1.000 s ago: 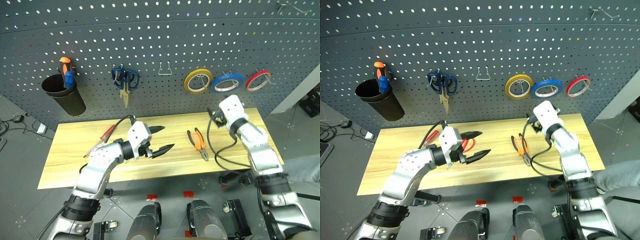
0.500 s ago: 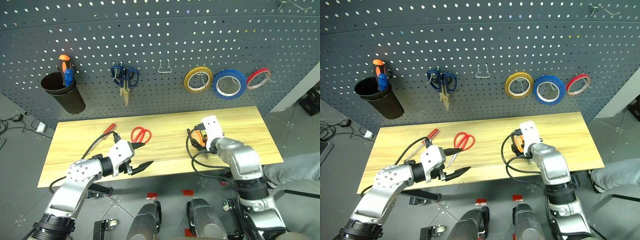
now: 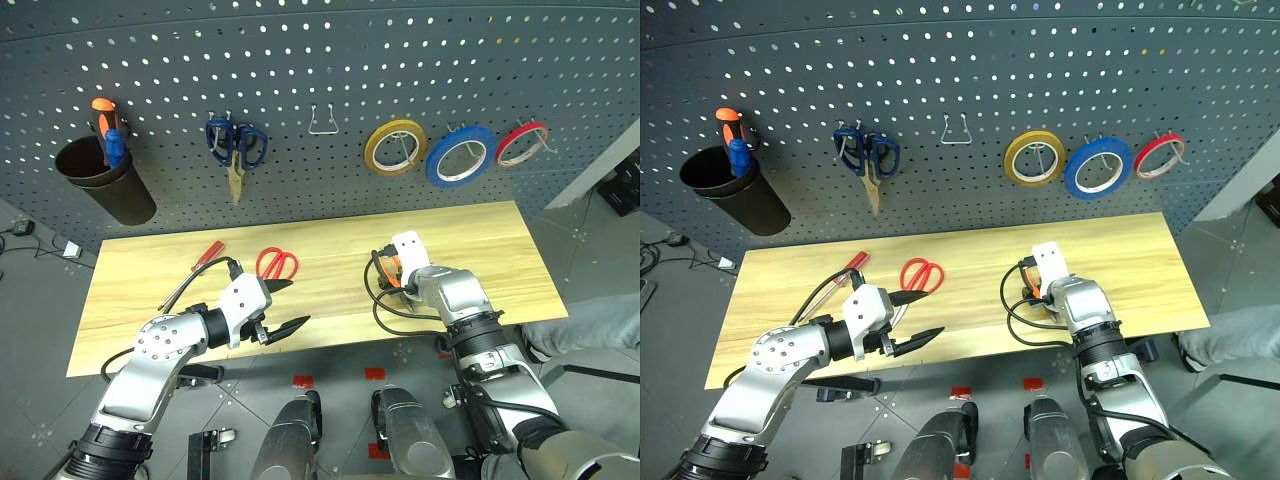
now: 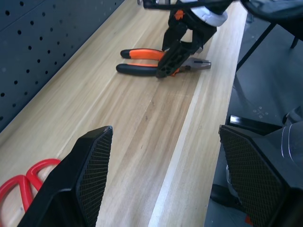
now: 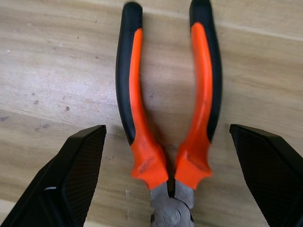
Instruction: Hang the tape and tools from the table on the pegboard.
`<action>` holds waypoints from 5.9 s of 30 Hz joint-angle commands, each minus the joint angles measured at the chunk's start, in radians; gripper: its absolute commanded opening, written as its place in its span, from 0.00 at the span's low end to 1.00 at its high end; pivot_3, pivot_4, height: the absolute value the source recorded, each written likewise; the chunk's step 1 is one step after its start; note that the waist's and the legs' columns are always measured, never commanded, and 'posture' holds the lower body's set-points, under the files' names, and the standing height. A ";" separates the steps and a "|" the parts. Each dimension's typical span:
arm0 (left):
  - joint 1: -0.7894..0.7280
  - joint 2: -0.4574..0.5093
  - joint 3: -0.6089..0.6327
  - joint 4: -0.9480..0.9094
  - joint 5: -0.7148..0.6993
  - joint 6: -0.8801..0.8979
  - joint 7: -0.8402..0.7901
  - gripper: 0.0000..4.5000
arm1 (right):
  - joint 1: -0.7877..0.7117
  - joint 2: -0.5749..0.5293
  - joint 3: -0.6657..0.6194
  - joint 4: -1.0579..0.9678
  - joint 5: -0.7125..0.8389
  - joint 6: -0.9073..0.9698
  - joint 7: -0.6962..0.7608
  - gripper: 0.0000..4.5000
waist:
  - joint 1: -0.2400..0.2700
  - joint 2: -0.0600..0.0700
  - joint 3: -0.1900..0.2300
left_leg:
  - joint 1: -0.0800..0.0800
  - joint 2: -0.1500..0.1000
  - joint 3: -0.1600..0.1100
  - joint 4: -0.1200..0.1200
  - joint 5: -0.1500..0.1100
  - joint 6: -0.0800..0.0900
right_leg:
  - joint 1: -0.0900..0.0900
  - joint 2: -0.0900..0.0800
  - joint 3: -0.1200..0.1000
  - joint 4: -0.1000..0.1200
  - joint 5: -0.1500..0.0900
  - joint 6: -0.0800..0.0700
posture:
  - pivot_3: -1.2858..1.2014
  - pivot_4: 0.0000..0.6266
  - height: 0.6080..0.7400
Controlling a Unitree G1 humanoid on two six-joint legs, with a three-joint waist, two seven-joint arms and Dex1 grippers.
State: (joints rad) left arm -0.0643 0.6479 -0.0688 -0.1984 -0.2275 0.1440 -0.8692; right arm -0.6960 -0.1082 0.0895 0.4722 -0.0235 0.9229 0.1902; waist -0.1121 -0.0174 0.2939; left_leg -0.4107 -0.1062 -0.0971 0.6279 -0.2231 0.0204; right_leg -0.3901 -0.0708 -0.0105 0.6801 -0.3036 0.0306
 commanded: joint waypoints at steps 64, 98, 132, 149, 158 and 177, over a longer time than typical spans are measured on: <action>-0.049 -0.065 0.308 -0.189 -0.262 0.301 0.269 0.84 | -0.513 0.189 0.035 0.383 -0.127 -1.262 -0.295 0.59 | 0.023 -0.006 -0.004 | -0.016 0.013 0.004 0.003 0.011 -0.017 | -0.022 0.014 0.002 0.010 0.009 -0.006 | 0.48 0.44 1.00; -0.190 -0.117 0.075 0.275 0.131 0.549 0.525 0.99 | 0.213 -0.086 0.268 -0.936 0.330 0.071 0.323 1.00 | 0.019 -0.008 -0.006 | -0.015 0.015 0.001 0.006 0.010 -0.015 | -0.024 0.016 0.001 0.018 0.012 -0.010 | 0.45 0.47 1.00; -0.370 -0.181 0.030 0.699 0.188 0.435 0.426 0.08 | 0.164 -0.192 0.303 -0.948 0.342 0.045 0.395 1.00 | 0.013 -0.011 -0.013 | -0.014 0.015 -0.001 0.014 0.010 -0.015 | -0.020 0.016 -0.001 0.018 0.014 -0.009 | 0.44 0.40 1.00; 0.207 -0.175 0.224 -0.259 0.333 -0.012 0.641 0.08 | 0.203 -0.279 0.268 -1.030 0.338 -0.056 0.408 1.00 | 0.017 -0.013 -0.017 | -0.017 0.015 -0.002 0.014 0.010 -0.015 | -0.021 0.016 -0.001 0.015 0.015 -0.009 | 0.44 0.36 1.00; 0.001 -0.201 0.218 -0.185 0.360 -0.013 0.686 0.08 | 0.112 -0.204 0.218 -0.913 0.303 -0.096 0.334 1.00 | 0.026 -0.014 -0.019 | -0.017 0.015 -0.002 0.017 0.011 -0.015 | -0.020 0.016 -0.002 0.016 0.017 -0.008 | 0.44 0.34 1.00; -0.255 -0.168 0.151 0.152 0.380 -0.109 0.654 0.08 | 0.008 -0.114 0.183 -0.855 0.241 -0.300 0.281 1.00 | 0.012 -0.014 -0.019 | -0.017 0.015 0.000 0.017 0.011 -0.015 | -0.021 0.016 -0.001 0.017 0.017 -0.008 | 0.43 0.35 1.00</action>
State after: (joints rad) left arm -0.3052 0.4693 0.0836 -0.0464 0.1465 0.0570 -0.2095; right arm -0.6716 -0.2300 0.2686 -0.3471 0.2239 0.6534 0.4767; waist -0.1000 -0.0314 0.2746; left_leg -0.4278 -0.0917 -0.0971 0.6448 -0.2123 0.0054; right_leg -0.4111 -0.0544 -0.0114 0.6970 -0.2863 0.0230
